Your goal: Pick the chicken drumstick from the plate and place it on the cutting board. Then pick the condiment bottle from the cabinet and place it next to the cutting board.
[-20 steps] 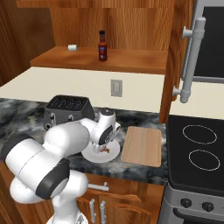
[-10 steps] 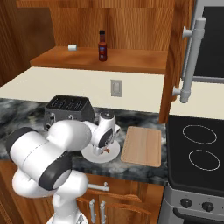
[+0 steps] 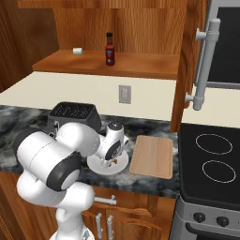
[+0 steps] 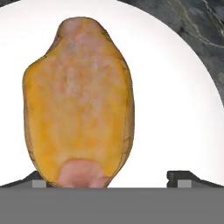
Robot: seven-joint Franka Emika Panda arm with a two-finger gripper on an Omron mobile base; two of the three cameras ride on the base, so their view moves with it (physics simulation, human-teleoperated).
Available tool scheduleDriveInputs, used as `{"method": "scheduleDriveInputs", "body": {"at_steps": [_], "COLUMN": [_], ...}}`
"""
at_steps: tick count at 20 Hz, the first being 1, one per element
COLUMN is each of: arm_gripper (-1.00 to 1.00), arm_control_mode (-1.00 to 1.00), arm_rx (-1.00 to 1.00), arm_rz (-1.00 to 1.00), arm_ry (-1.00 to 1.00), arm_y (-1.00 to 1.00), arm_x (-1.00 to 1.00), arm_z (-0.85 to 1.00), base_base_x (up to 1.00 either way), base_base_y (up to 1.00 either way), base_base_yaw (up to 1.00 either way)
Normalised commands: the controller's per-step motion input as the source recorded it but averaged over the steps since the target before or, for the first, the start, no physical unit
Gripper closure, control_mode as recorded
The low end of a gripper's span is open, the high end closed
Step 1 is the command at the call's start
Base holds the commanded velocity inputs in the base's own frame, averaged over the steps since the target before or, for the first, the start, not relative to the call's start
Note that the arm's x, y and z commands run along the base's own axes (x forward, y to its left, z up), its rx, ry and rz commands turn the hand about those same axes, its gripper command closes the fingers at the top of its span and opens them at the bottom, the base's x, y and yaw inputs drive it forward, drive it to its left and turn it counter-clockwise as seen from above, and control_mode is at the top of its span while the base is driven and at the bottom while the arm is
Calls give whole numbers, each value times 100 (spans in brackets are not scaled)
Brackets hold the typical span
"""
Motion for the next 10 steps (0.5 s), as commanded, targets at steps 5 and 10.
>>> {"method": "scheduleDriveInputs", "body": {"at_steps": [5, 10], "arm_gripper": [-100, -100], "arm_control_mode": [-100, -100], "arm_rx": [0, 0], "arm_rz": [1, 1], "arm_ry": [-1, 0], "arm_y": [0, 0], "arm_x": [16, 22], "arm_z": [-15, -10], "base_base_x": [0, 0], "base_base_y": [0, 0], "base_base_yaw": [0, 0]}}
